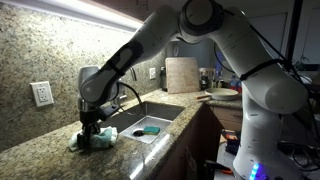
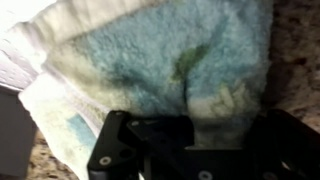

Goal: Use the towel to wipe the countertop

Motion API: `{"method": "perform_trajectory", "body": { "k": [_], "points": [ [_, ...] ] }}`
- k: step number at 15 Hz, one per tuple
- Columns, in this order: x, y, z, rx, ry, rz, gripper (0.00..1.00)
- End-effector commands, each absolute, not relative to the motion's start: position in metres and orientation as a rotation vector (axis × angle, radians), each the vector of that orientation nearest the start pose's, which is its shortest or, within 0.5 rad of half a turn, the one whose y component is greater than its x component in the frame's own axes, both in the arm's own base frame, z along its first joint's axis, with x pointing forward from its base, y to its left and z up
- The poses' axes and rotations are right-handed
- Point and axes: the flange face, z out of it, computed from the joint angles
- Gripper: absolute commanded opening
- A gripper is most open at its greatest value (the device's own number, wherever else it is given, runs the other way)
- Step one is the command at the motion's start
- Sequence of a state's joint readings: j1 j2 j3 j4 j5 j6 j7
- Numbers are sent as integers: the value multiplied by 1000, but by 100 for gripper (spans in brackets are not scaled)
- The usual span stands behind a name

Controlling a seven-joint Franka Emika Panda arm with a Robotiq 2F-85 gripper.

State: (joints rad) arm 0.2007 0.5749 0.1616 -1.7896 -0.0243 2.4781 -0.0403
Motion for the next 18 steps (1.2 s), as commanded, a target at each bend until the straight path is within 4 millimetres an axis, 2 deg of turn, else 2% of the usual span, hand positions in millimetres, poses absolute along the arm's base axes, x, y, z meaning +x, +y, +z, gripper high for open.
{"method": "perform_trajectory", "body": {
  "k": [1, 6, 11, 14, 16, 18],
  "points": [
    [621, 291, 240, -2835, -772, -151, 1],
    [619, 359, 239, -2688, -983, -131, 0],
    [617, 409, 234, -2560, -1137, -66, 0],
    [615, 418, 229, -2527, -1177, -8, 0],
    [613, 408, 223, -2546, -1151, 44, 0],
    [610, 388, 220, -2583, -1090, 72, 0]
  ]
}}
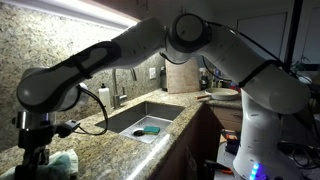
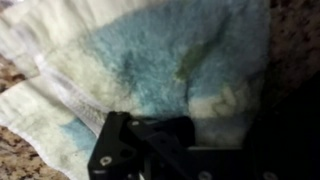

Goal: Use the towel to wipe the countertop

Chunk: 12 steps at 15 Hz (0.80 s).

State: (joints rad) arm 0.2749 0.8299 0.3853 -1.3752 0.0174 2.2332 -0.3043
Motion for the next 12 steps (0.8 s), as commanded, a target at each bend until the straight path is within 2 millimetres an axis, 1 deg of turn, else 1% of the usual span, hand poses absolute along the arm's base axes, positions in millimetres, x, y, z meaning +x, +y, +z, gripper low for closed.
{"method": "perform_trajectory", "body": {
  "k": [1, 3, 7, 10, 12],
  "points": [
    [610, 378, 220, -2601, -1057, 76, 0],
    [608, 359, 222, -2631, -991, 65, 0],
    [603, 319, 233, -2676, -897, 3, 0],
    [595, 282, 238, -2720, -861, -15, 0],
    [587, 253, 242, -2751, -861, -8, 0]
  ]
}}
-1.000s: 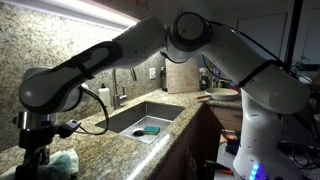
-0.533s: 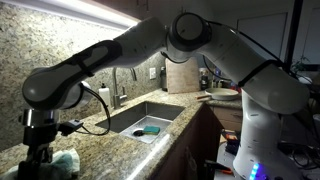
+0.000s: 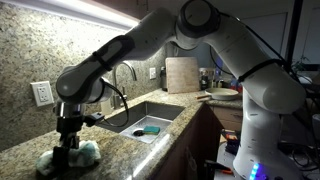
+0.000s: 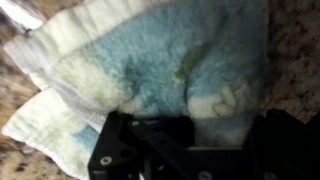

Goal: Use the towel to wipe the countertop

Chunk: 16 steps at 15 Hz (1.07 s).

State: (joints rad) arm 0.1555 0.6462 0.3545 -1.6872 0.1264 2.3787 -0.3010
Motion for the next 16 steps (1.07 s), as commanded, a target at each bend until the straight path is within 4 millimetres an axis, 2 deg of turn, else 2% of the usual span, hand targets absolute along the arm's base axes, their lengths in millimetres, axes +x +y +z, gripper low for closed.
{"method": "perform_trajectory", "body": {
  "k": [1, 4, 5, 7, 11, 16],
  "points": [
    [582, 238, 244, -2764, -858, -1, 0],
    [572, 212, 257, -2761, -908, 13, 0],
    [594, 240, 251, -2761, -876, -11, 1],
    [587, 224, 252, -2769, -887, 2, 1],
    [574, 219, 246, -2791, -847, 10, 0],
    [548, 244, 223, -2791, -799, -5, 0]
  ]
}}
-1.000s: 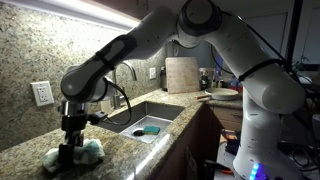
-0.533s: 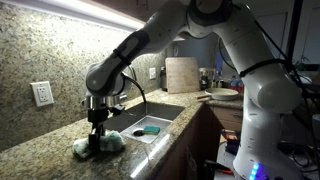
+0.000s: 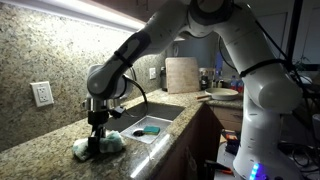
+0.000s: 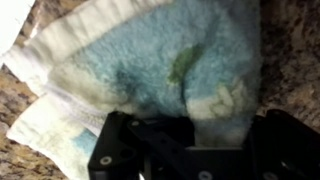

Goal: Use the towel to wipe the countertop

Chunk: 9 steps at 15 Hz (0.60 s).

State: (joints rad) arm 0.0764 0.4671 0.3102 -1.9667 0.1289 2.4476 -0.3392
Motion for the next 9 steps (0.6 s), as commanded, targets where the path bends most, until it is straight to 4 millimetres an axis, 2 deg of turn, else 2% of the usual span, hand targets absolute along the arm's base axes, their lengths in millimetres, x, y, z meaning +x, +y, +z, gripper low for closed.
{"method": "perform_trajectory", "body": {
  "k": [1, 5, 9],
  "points": [
    [545, 251, 221, -2786, -801, -12, 0],
    [539, 296, 216, -2742, -866, -25, 0],
    [533, 354, 213, -2680, -981, -14, 0]
  ]
}}
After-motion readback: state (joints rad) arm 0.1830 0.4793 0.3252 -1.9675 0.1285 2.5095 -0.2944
